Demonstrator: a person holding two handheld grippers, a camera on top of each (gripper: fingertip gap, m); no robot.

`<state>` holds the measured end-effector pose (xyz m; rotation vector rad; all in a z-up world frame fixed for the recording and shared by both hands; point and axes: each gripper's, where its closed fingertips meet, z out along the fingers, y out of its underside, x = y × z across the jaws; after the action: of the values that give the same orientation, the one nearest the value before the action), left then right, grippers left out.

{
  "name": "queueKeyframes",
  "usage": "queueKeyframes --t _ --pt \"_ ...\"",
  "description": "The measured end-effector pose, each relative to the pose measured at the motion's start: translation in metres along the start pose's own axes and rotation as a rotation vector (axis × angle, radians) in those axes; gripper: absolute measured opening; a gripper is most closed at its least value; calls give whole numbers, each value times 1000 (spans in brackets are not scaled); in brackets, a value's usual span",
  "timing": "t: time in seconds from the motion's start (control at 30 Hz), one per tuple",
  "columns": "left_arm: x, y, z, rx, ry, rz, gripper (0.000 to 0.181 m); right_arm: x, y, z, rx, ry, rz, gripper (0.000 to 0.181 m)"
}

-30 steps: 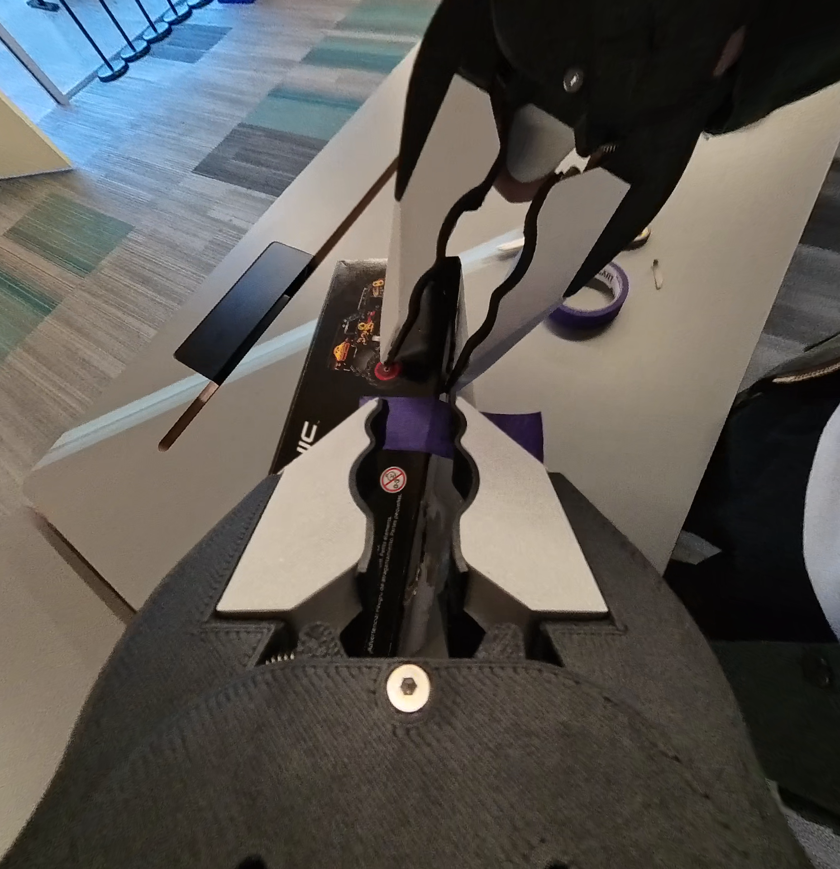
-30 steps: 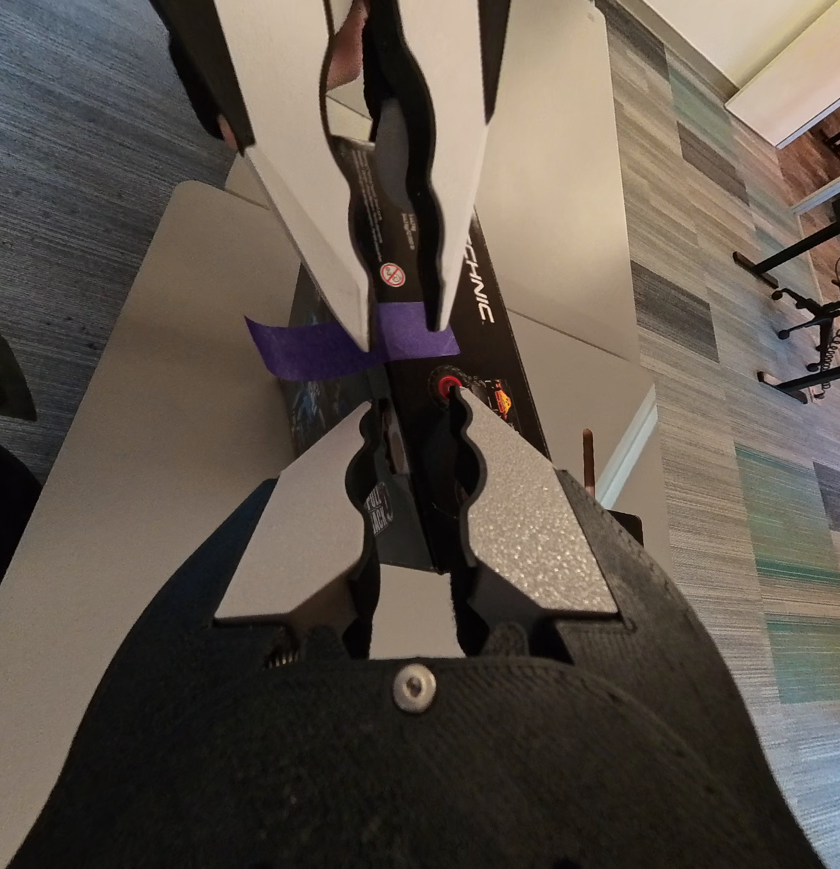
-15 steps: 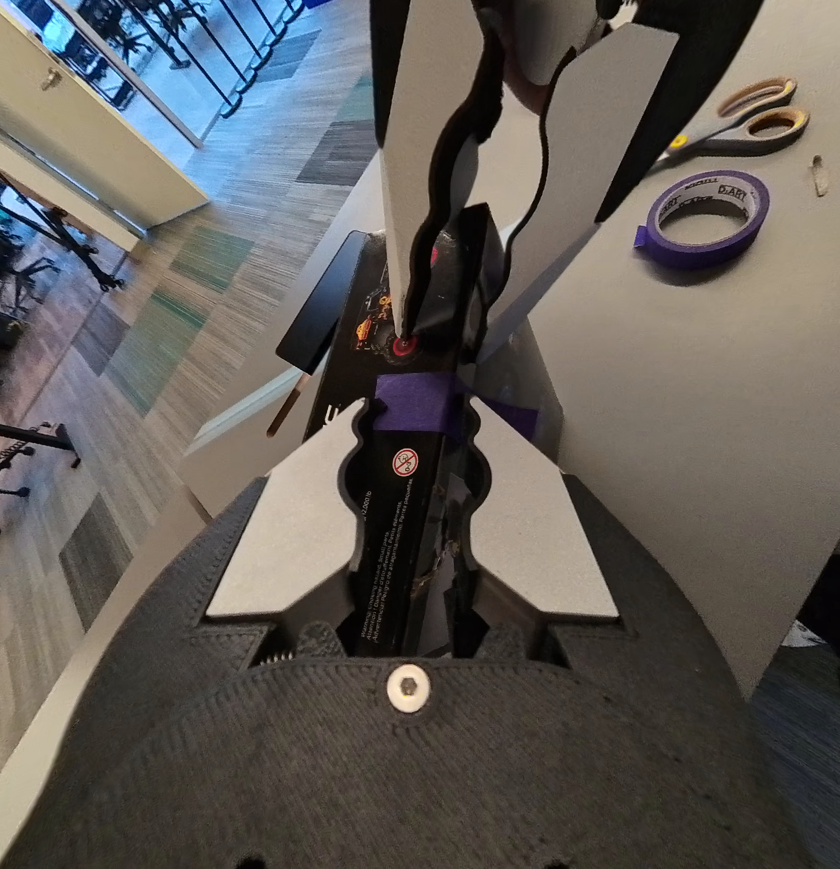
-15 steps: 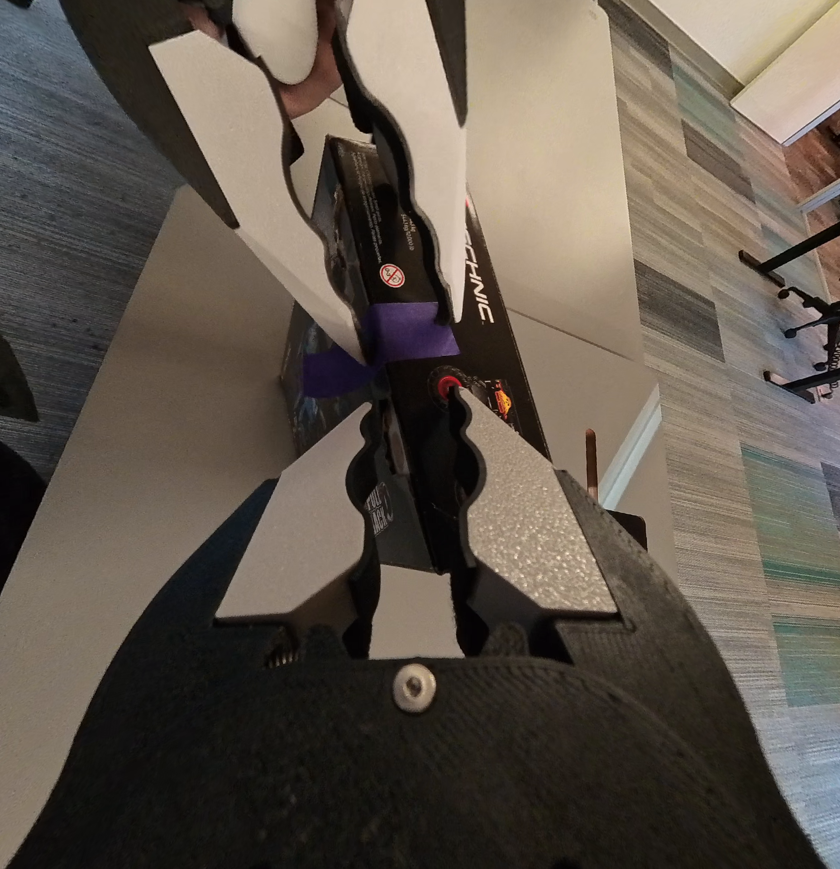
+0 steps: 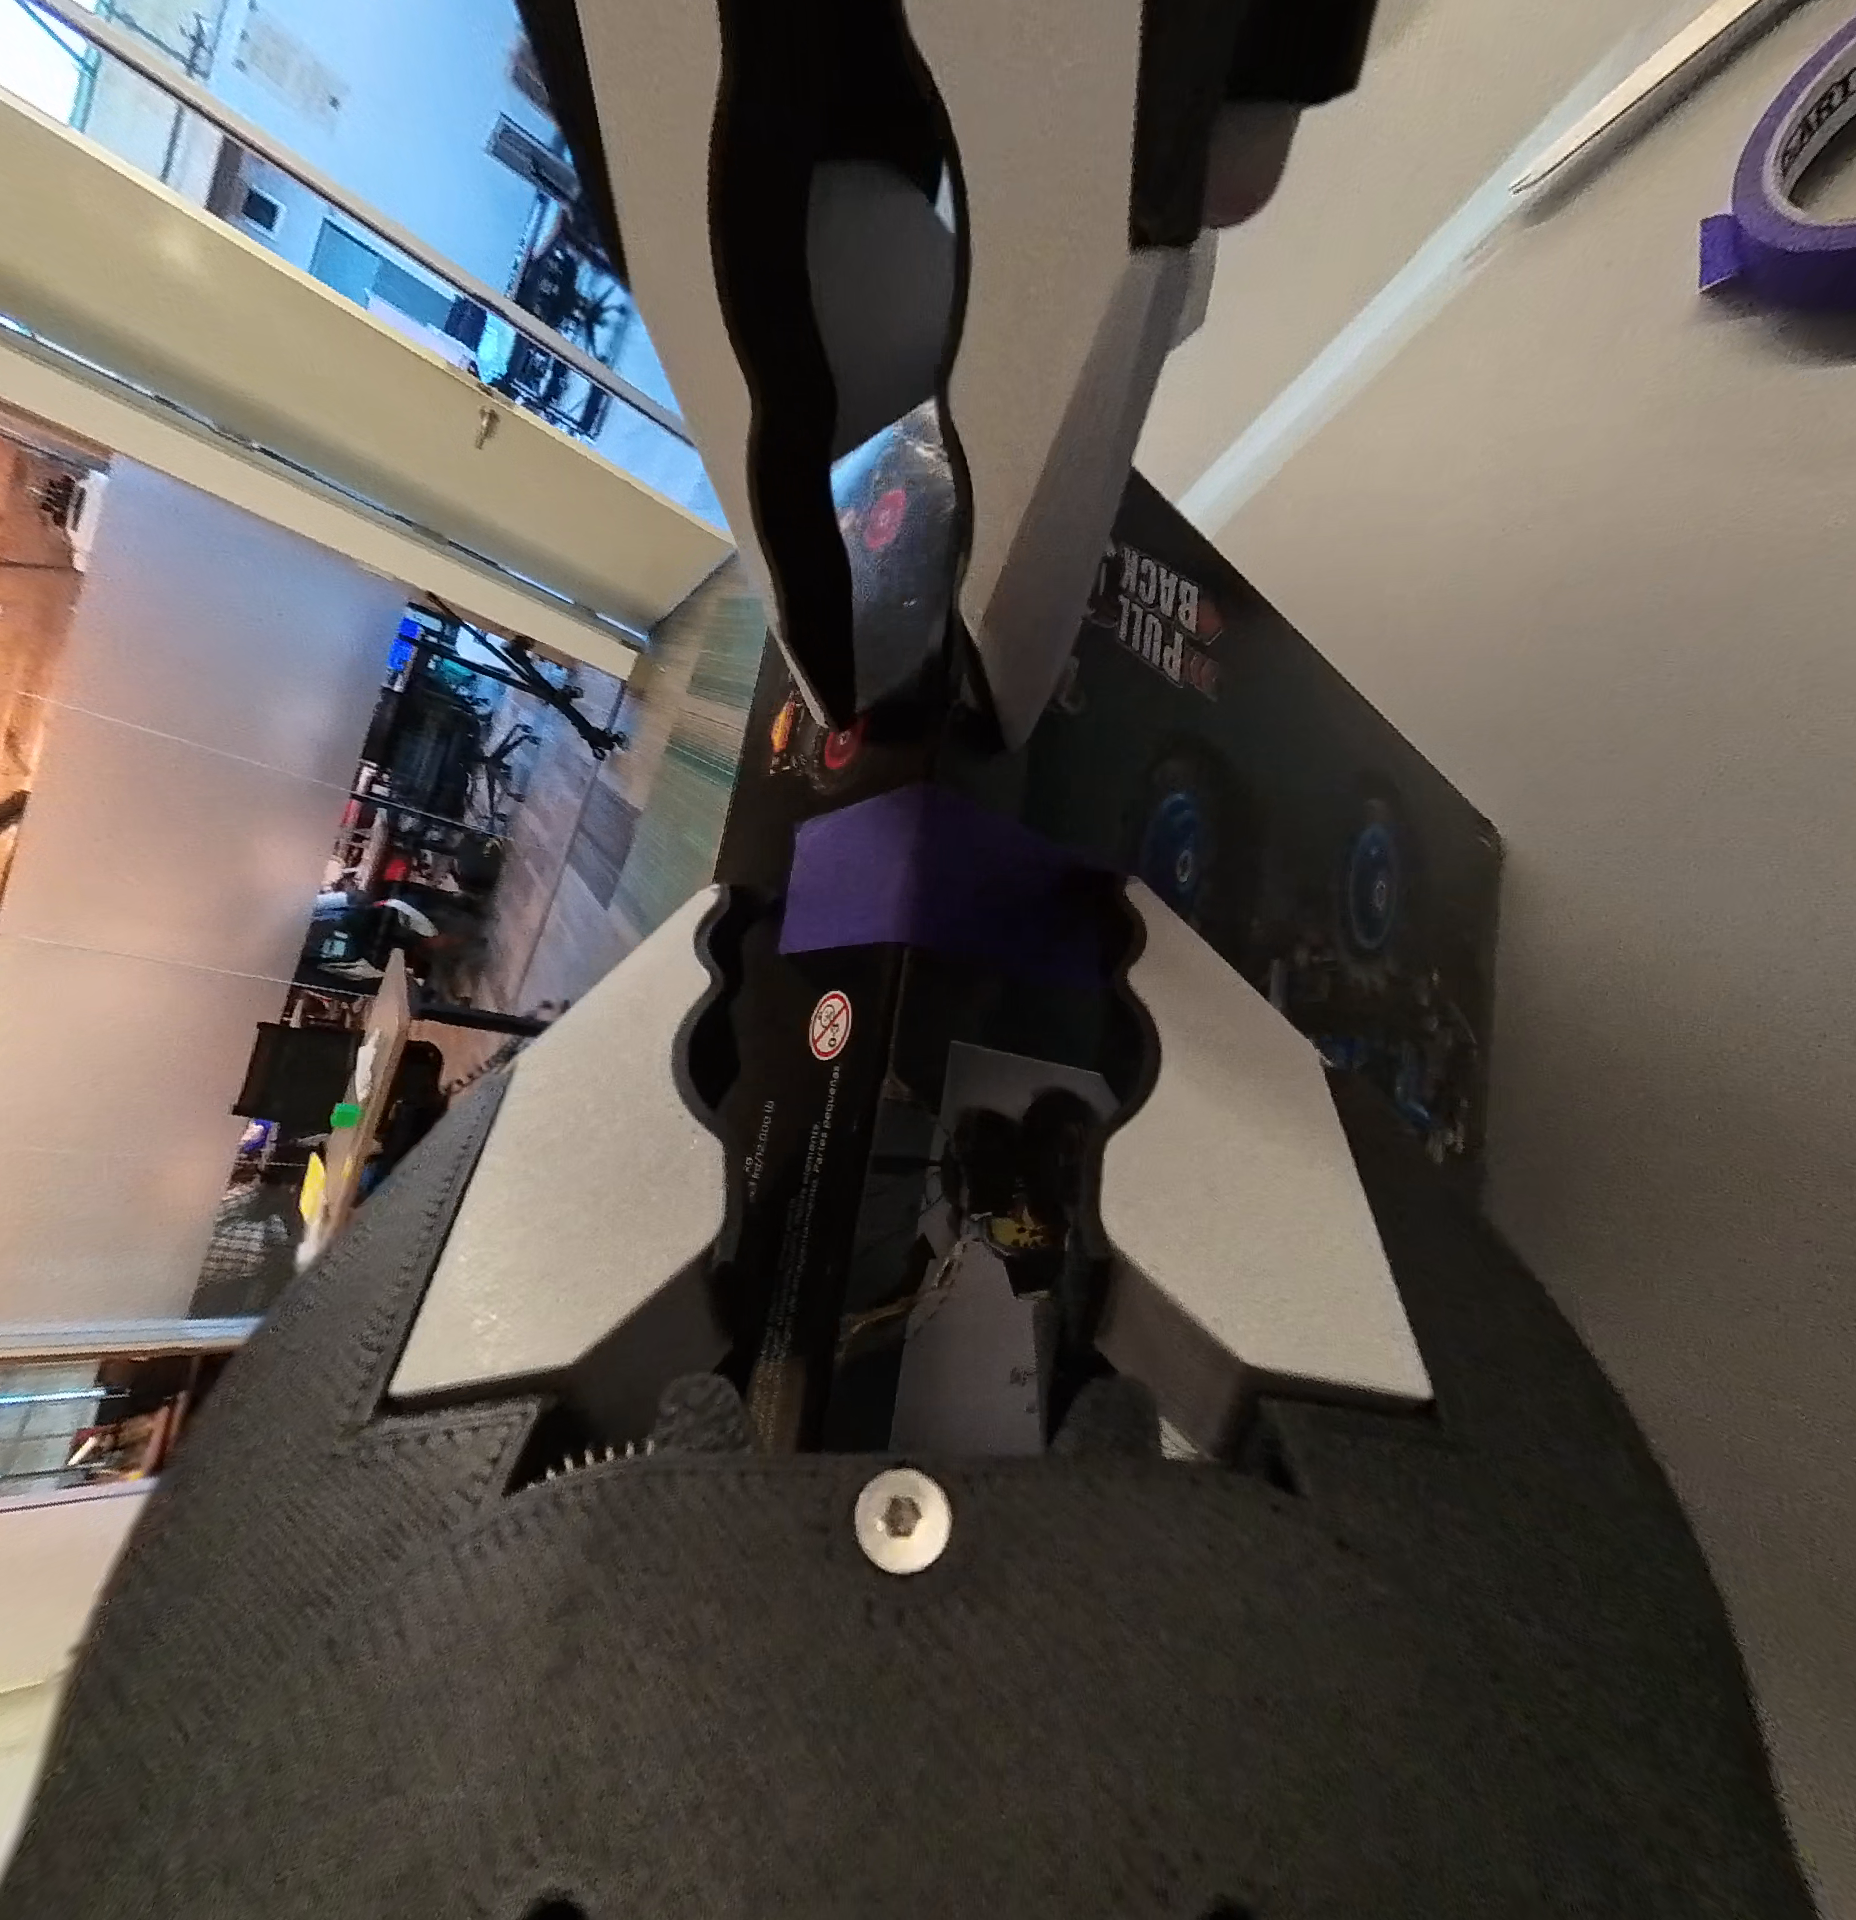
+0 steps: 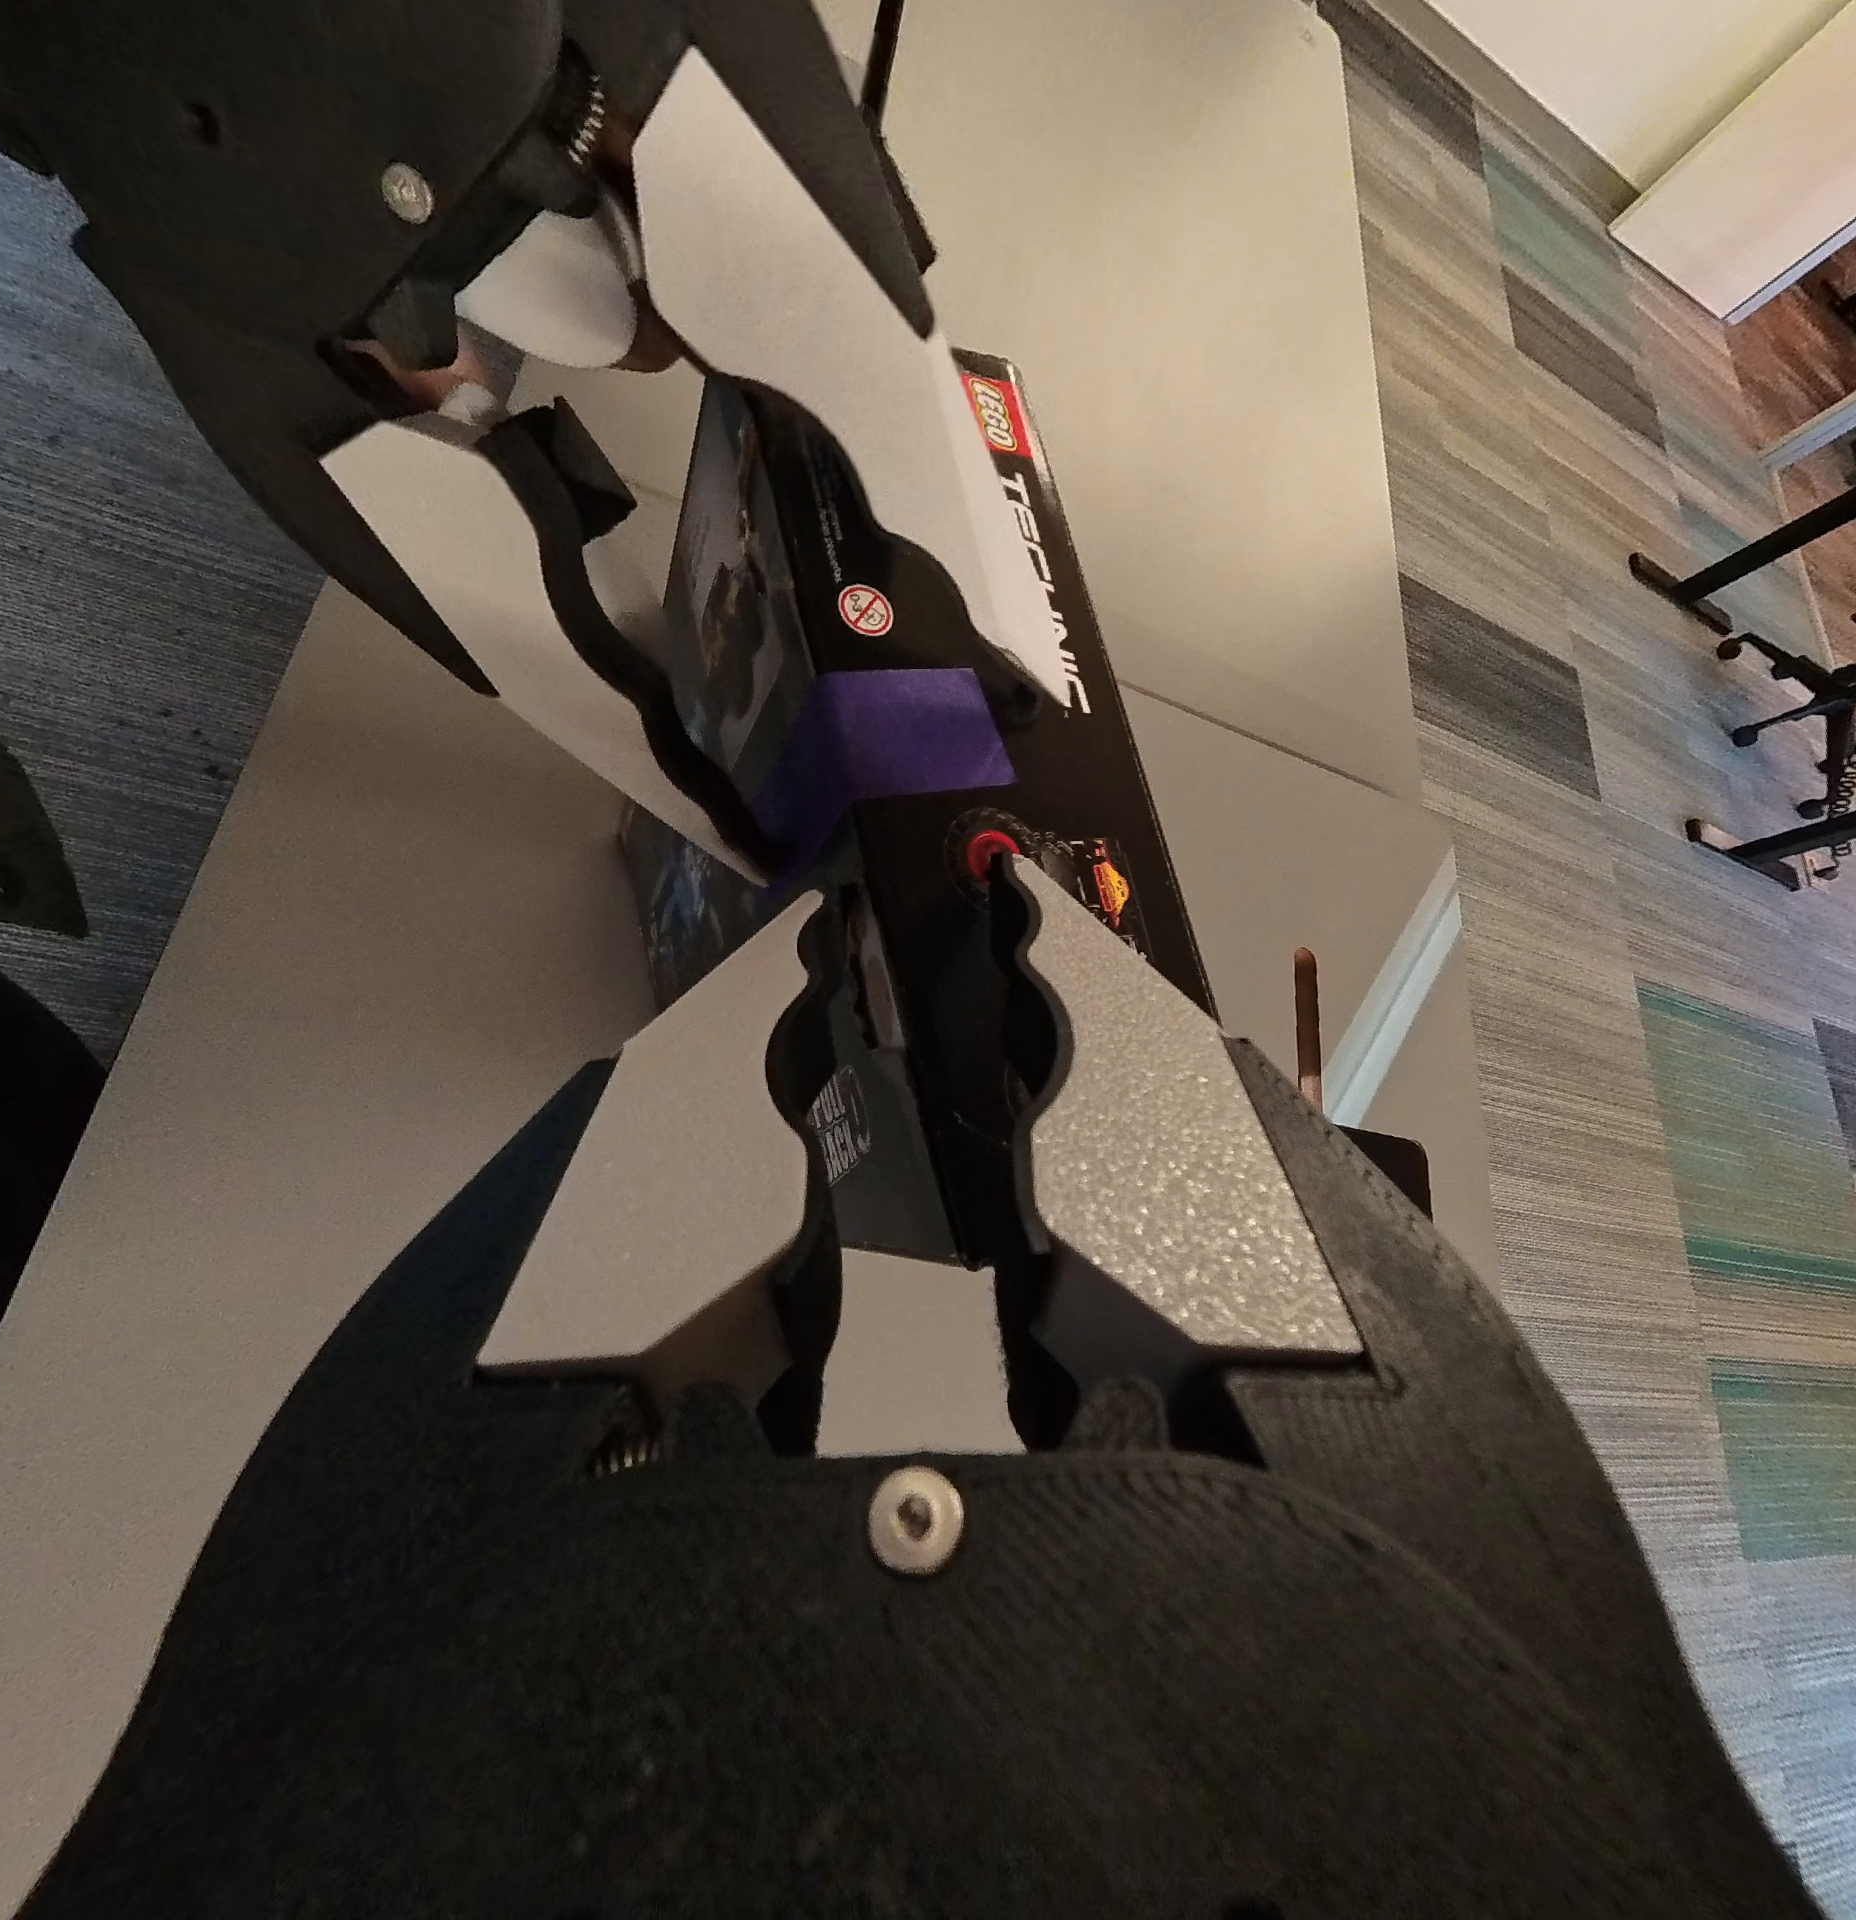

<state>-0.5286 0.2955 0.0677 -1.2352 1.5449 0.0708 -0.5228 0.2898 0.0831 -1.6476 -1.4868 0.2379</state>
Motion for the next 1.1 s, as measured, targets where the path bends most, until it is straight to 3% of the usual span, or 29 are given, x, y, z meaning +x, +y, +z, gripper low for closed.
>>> queueKeyframes --t 0.2,0.5,0.83,0.97,1.1 --pt "4 3 -1 2 19 70 70 0 0 0 3 0 -3 29" --pt "-2 16 -4 -41 55 -34 81 0 0 0 5 5 -1 29" --pt "-7 16 -23 -21 91 -92 63 0 -1 0 13 8 3 30" --pt "-3 14 -34 -9 231 -288 74 0 -1 0 13 4 5 30" --pt "-14 31 -31 -81 212 -288 83 0 -1 0 16 -3 11 31"
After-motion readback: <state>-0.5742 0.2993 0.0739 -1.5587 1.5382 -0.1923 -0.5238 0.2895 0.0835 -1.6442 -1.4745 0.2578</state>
